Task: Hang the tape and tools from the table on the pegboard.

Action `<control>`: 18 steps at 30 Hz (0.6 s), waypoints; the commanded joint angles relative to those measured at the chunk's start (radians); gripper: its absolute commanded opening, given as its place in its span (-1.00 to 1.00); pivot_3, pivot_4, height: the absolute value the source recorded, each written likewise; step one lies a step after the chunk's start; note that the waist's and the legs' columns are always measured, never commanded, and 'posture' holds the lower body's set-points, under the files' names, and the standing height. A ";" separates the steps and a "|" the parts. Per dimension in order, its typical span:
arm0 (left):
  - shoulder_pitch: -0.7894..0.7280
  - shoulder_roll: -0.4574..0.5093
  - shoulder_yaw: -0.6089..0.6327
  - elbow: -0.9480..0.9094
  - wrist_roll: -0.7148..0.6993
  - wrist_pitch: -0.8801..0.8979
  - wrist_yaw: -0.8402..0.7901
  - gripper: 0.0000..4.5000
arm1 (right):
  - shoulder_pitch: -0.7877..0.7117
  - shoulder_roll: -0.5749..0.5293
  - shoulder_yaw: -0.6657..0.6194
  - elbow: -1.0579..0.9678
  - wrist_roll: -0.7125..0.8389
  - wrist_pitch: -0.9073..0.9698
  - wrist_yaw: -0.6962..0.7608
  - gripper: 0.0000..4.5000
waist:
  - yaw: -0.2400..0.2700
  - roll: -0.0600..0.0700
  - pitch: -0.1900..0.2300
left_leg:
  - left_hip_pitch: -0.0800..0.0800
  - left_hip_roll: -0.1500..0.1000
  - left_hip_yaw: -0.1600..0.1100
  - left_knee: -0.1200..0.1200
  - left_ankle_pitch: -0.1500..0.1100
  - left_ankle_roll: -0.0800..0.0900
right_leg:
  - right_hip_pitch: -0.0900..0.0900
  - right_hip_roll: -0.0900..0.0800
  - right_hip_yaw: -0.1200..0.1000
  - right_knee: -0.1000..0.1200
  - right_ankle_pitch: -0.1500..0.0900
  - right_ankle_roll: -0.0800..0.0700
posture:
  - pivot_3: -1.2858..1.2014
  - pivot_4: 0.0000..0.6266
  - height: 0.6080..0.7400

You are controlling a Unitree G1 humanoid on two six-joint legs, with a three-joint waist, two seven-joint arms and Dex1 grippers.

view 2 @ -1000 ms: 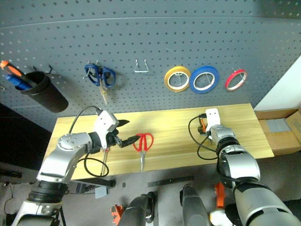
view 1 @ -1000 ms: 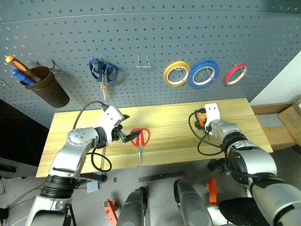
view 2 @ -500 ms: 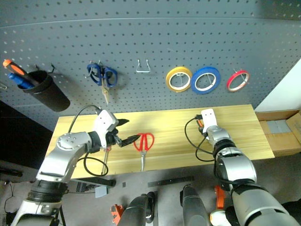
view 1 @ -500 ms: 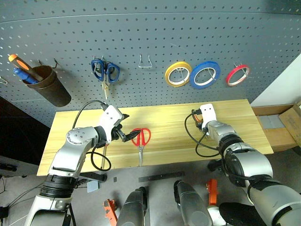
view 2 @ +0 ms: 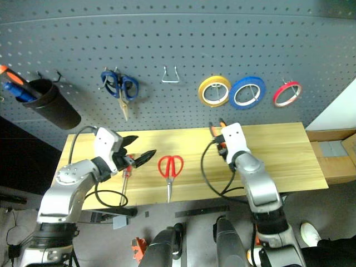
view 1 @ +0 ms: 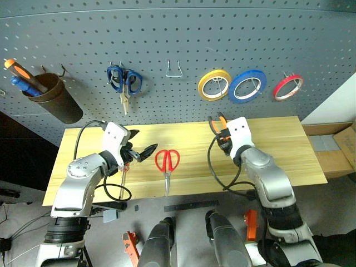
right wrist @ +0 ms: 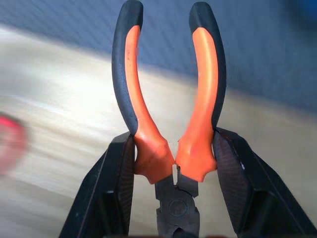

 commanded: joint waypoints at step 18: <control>-0.005 -0.074 0.057 -0.169 -0.122 -0.021 0.084 1.00 | -0.672 0.283 -0.097 0.649 0.032 -0.747 -0.171 -0.18 | 0.008 -0.010 -0.076 | 0.003 0.001 0.000 0.003 0.009 -0.002 | 0.005 0.007 0.000 -0.002 0.012 -0.001 | 0.03 -0.61 1.00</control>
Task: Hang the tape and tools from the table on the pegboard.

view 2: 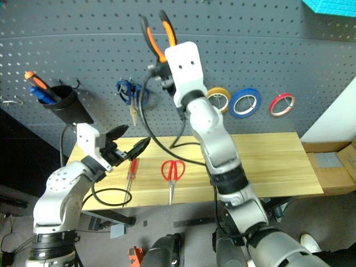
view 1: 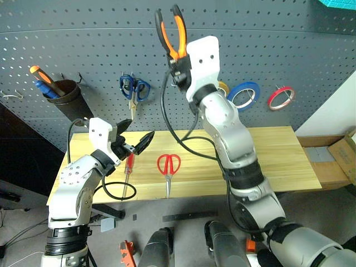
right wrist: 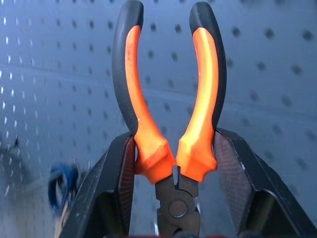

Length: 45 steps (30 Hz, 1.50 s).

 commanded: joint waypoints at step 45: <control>-0.173 -0.041 -0.082 0.045 0.027 -0.038 0.065 1.00 | -0.371 -0.080 -0.109 1.115 -0.093 -0.677 -0.102 -0.19 | 0.051 0.002 -0.002 | 0.006 0.000 -0.001 -0.001 0.002 -0.001 | 0.005 0.002 0.000 0.002 0.000 -0.001 | 0.12 -0.41 1.00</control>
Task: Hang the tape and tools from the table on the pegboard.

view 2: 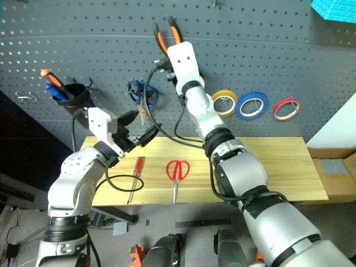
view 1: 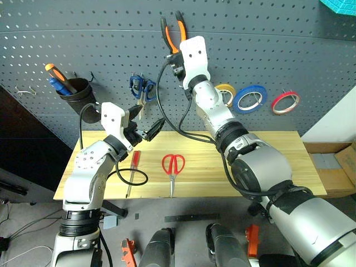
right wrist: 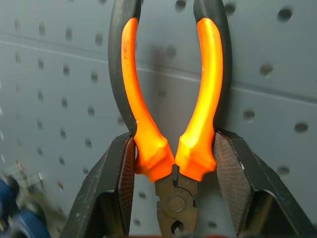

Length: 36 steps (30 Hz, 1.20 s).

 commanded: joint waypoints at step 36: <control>0.107 -0.050 -0.145 -0.014 0.100 0.310 0.163 1.00 | 0.753 -0.209 0.282 -1.272 0.036 0.995 0.589 0.98 | -0.013 0.002 0.001 | 0.008 0.000 0.000 -0.004 -0.001 0.002 | 0.008 -0.001 0.000 -0.003 -0.001 0.001 | 0.00 -0.41 1.00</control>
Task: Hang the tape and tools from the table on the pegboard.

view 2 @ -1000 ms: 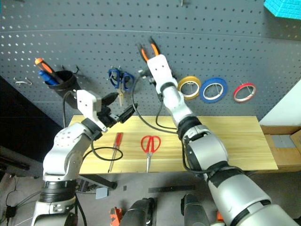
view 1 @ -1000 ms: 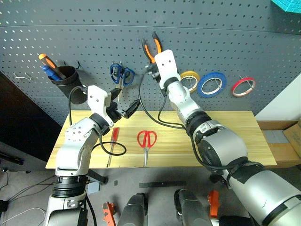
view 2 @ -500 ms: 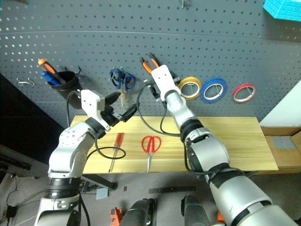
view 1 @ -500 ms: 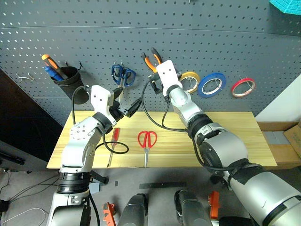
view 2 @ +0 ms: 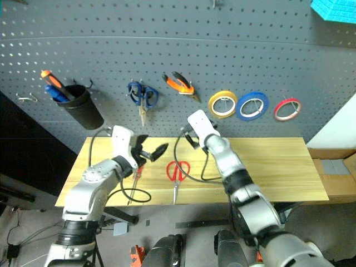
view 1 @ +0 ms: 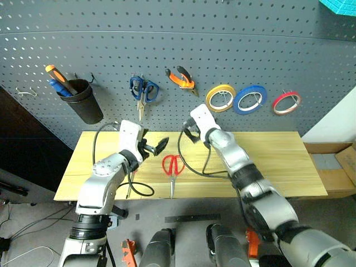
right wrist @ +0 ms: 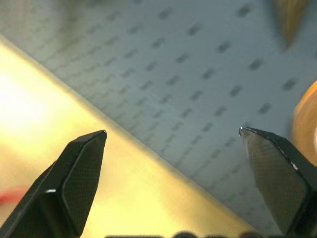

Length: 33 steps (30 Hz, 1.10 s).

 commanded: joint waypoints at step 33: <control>-0.110 -0.360 0.011 0.413 0.122 0.392 0.370 0.58 | 0.243 -0.338 0.061 -0.877 0.374 0.718 0.261 1.00 | -0.041 0.001 -0.001 | 0.002 0.001 0.002 0.007 0.000 0.000 | 0.007 0.000 -0.001 -0.001 -0.004 0.006 | -0.10 -0.36 1.00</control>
